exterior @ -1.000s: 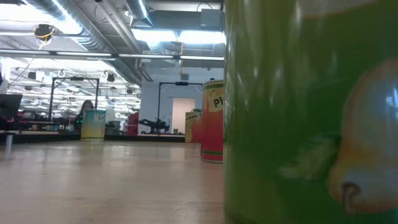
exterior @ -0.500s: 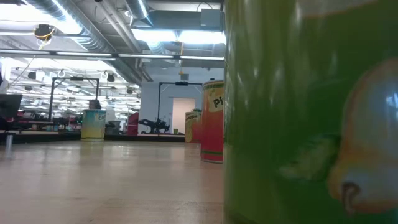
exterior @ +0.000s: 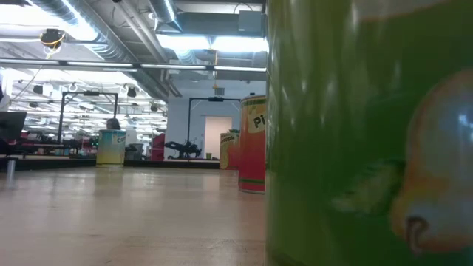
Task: Pick and place cans onto a shelf
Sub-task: Put the bottom canned oranges on the shelf
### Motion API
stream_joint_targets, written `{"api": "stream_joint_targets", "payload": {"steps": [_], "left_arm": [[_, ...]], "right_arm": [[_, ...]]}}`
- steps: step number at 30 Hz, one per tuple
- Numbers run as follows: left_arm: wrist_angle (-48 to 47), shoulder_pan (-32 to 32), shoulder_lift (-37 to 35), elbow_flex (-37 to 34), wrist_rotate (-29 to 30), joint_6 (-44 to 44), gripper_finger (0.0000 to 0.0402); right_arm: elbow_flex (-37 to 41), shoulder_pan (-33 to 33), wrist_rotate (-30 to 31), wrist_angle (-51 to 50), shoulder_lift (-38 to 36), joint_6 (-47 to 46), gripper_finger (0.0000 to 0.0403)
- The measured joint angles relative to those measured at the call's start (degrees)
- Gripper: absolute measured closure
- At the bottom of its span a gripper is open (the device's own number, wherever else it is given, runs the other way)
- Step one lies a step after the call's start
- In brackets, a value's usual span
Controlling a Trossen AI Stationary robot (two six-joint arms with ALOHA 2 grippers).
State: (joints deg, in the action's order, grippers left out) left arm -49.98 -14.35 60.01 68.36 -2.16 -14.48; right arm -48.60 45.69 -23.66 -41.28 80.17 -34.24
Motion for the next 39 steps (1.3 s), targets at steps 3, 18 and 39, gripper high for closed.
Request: {"api": "stream_joint_targets", "payload": {"steps": [3,18,39], "left_arm": [[0.0,0.0,0.0,0.0,0.0,0.0,0.0401],[0.0,0.0,0.0,0.0,0.0,-0.1,0.0401],[-0.1,0.0,0.0,0.0,0.0,0.1,0.0401]], "right_arm": [[0.0,0.0,0.6,0.0,0.0,-0.1,0.0354],[-2.1,0.0,5.9,-1.9,0.3,-2.1,0.0401],[-4.7,-0.6,9.5,-6.0,0.0,-7.5,0.0403]]}}
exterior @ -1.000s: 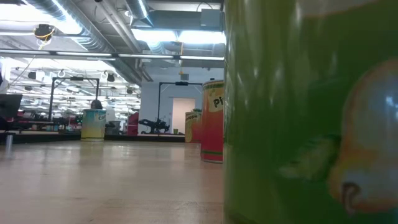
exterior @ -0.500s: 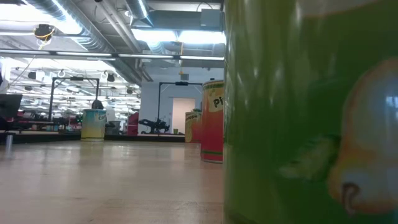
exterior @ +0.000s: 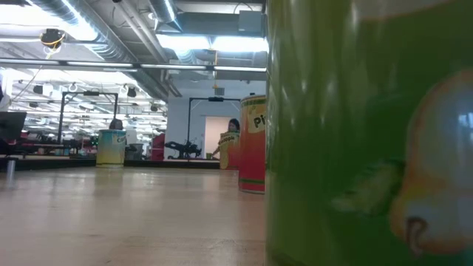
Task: Pick and place cans onto a shelf
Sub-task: Put the bottom canned oranges on the shelf
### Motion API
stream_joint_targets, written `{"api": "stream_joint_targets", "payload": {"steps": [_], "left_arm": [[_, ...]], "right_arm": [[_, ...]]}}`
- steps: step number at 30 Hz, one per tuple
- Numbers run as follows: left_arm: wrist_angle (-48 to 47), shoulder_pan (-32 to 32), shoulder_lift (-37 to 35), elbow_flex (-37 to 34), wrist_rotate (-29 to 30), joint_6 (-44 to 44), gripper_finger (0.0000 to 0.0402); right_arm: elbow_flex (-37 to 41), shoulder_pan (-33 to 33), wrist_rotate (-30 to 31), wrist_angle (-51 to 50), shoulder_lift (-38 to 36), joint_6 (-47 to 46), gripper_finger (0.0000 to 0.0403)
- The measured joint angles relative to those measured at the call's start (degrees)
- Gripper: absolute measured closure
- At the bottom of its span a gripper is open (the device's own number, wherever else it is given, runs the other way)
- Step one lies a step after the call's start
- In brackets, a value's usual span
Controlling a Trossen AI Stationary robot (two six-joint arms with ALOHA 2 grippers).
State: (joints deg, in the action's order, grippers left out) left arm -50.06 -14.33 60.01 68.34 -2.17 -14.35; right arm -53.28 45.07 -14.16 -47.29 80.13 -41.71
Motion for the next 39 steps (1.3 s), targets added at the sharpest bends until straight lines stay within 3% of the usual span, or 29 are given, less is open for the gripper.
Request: {"api": "stream_joint_targets", "payload": {"steps": [13,17,22,39], "left_arm": [[0.0,0.0,0.0,0.0,0.1,0.2,0.0401],[0.0,0.0,0.0,0.0,0.1,1.7,0.0401],[0.0,0.1,0.0,0.0,0.4,3.0,0.0401],[-0.4,0.1,0.0,0.0,1.2,3.0,0.0401]], "right_arm": [[-0.2,-4.1,0.3,-3.0,-5.2,0.0,0.0403],[-1.4,-6.6,2.6,-8.0,-7.1,0.9,0.0403],[-4.1,-11.8,5.9,-15.6,-7.6,6.3,0.0403],[-3.6,-34.0,8.6,-17.7,-7.6,32.0,0.0403]]}}
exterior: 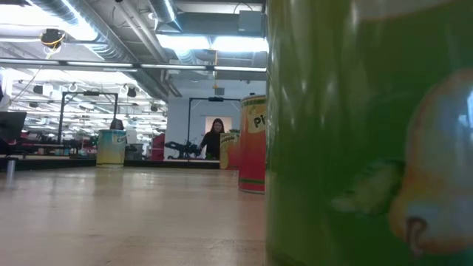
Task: Pick and place cans onto a shelf
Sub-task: Put the bottom canned oranges on the shelf
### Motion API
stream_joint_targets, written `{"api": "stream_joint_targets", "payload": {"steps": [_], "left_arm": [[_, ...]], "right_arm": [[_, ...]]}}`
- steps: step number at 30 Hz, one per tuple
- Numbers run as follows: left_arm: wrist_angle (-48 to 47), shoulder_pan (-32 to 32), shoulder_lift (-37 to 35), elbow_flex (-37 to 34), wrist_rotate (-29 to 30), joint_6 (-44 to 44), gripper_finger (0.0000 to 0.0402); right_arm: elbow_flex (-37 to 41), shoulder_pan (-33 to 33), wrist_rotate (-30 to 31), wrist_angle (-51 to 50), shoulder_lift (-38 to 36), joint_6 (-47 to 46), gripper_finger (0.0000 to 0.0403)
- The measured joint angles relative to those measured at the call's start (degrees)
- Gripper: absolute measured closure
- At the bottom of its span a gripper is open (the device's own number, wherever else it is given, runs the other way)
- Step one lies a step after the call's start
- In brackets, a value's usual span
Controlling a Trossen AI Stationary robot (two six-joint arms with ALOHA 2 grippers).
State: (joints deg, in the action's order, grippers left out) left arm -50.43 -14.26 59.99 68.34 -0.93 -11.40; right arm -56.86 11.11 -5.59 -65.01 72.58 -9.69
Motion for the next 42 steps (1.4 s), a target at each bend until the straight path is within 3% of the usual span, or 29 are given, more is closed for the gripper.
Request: {"api": "stream_joint_targets", "payload": {"steps": [17,42], "left_arm": [[0.0,0.0,0.0,0.0,0.0,0.0,0.0401],[0.0,0.0,0.0,0.0,0.0,0.0,0.0401]], "right_arm": [[0.0,-8.2,-2.2,-1.3,0.4,7.0,0.0403],[-1.7,-8.4,-3.4,-1.1,0.5,7.1,0.0374]]}}
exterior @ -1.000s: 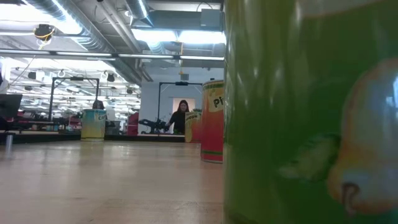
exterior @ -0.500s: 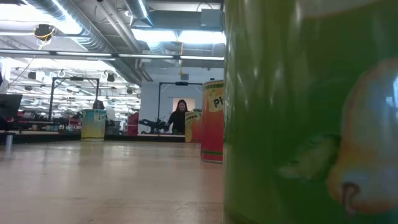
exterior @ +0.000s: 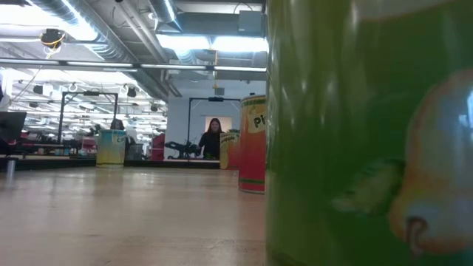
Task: Pick and place cans onto a shelf
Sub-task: Put the bottom canned oranges on the shelf
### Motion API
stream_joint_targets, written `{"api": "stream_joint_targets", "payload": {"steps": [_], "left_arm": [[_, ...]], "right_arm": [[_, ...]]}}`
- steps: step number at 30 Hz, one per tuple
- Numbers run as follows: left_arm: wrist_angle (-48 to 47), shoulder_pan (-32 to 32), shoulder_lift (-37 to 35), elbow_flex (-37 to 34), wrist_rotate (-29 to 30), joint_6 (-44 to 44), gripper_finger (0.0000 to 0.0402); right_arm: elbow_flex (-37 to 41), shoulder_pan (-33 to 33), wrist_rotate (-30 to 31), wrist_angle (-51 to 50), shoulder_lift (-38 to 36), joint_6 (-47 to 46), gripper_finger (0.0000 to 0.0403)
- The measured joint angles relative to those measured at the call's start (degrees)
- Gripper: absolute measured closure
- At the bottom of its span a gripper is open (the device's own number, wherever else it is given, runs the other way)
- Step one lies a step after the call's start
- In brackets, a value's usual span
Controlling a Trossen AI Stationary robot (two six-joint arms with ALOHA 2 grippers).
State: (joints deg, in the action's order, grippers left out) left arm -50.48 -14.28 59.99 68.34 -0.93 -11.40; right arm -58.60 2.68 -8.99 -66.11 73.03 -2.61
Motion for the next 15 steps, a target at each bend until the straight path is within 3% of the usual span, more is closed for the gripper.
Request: {"api": "stream_joint_targets", "payload": {"steps": [9,15], "left_arm": [[0.0,0.0,0.0,0.0,0.0,0.0,0.0401],[0.2,0.0,0.0,0.0,0.3,0.0,0.0401]], "right_arm": [[-1.7,0.0,3.0,0.0,0.0,0.1,0.0373],[-13.4,0.0,6.2,-0.1,0.0,-0.2,0.0384]]}}
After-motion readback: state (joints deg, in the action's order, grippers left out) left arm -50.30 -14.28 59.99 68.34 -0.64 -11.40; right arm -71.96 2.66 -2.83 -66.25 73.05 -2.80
